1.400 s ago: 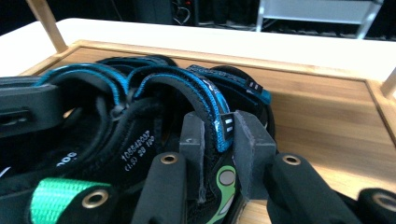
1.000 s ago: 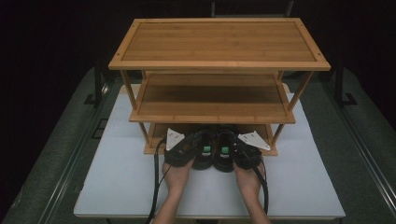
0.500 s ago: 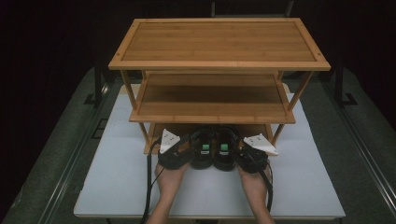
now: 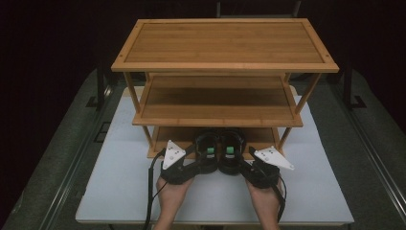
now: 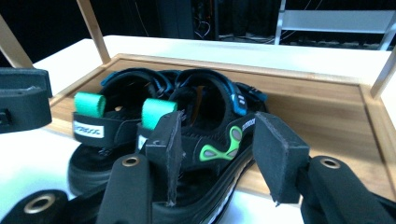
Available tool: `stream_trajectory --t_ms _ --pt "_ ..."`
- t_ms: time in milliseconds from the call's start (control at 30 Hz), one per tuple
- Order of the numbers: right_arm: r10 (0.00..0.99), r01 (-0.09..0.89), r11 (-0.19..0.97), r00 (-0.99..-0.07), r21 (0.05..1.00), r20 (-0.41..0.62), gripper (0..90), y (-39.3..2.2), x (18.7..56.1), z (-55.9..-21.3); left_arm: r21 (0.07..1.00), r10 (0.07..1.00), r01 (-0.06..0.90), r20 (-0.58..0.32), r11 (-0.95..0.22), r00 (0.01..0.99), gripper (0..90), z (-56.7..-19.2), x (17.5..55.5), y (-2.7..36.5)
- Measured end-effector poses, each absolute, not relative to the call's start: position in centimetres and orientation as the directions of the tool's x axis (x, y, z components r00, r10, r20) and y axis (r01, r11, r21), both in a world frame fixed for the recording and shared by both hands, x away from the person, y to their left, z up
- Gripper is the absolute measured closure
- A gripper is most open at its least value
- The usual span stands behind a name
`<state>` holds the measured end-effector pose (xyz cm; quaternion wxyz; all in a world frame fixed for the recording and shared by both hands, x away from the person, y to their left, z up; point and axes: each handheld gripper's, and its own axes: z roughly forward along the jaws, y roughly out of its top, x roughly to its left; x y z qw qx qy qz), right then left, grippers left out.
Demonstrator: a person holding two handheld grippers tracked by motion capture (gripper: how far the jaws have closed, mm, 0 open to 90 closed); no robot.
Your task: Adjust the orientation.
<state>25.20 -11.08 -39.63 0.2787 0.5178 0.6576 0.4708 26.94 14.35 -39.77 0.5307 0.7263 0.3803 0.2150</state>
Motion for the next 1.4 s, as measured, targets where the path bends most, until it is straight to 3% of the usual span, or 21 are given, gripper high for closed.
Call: stream_trajectory --t_ms 500,833,1400 --pt "0.929 0.478 0.052 -0.346 0.877 0.134 56.9 -9.4 23.0 -42.2 0.912 0.795 0.355 -0.056 -0.206 0.604 47.6 -42.0 24.5 14.2" --pt "0.932 0.504 0.083 -0.345 0.860 0.113 55.6 -8.9 22.9 -43.1 0.876 0.808 0.404 -0.029 -0.263 0.589 46.1 -43.5 24.7 13.4" --pt "0.944 0.512 0.103 -0.321 0.853 0.079 54.3 -8.4 23.3 -43.8 0.854 0.817 0.415 0.019 -0.313 0.576 51.9 -44.1 25.4 12.7"
